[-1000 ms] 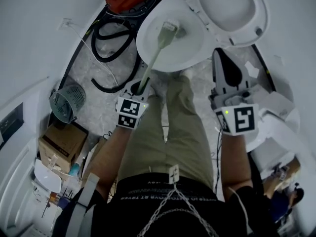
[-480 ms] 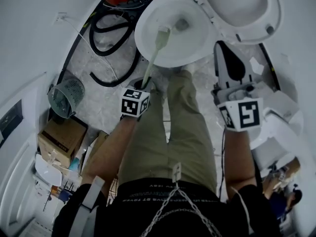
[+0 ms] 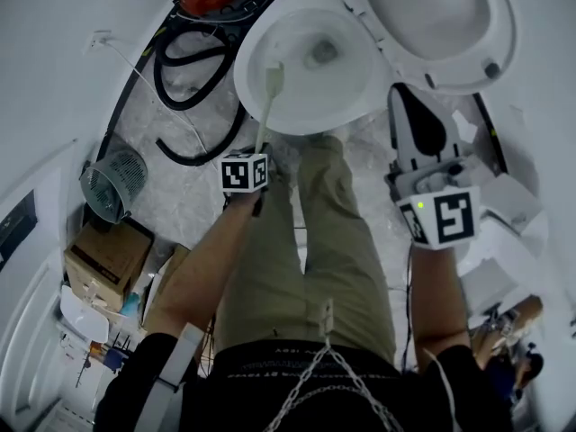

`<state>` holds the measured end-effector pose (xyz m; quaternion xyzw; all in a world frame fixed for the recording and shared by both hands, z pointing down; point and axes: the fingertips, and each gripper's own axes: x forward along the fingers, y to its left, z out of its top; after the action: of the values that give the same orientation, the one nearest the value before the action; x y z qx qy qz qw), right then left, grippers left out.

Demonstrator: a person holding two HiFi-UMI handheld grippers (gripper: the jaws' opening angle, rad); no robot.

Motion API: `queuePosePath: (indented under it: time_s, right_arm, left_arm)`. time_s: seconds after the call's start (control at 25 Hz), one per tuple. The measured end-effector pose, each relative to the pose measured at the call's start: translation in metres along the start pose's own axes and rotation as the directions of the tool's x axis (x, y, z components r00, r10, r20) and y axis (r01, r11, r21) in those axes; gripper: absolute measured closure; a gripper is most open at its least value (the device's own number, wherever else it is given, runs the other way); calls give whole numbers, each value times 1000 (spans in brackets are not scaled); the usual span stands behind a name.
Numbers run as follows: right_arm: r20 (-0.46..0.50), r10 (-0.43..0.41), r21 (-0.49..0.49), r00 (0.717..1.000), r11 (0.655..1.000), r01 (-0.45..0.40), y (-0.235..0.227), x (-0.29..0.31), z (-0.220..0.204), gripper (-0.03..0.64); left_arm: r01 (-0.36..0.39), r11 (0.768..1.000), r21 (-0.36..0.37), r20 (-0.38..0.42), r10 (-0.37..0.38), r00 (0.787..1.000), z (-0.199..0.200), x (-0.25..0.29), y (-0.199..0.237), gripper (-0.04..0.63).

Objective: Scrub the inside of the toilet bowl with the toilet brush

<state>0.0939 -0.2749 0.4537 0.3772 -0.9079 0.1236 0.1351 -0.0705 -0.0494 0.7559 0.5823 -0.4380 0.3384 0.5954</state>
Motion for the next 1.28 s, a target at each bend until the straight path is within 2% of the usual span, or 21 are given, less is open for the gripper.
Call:
queuePosePath:
  time_s: [0.16, 0.36, 0.84, 1.28]
  right_arm:
    - [-4, 16, 5, 1000, 1000, -16, -5, 8, -1, 614]
    - [-11, 34, 9, 999, 999, -34, -9, 15, -4, 614]
    - [-39, 33, 32, 999, 999, -32, -33, 20, -15, 614]
    - [-42, 46, 37, 998, 998, -45, -44, 21, -20, 614]
  left_arm:
    - [-13, 994, -111, -25, 10, 1000, 5, 15, 13, 594]
    - [-17, 982, -188, -39, 10, 999, 17, 31, 21, 595]
    - [-16, 990, -141, 16, 18, 1000, 91, 50, 14, 594]
    - [9, 994, -112, 23, -6, 1000, 130, 68, -12, 594]
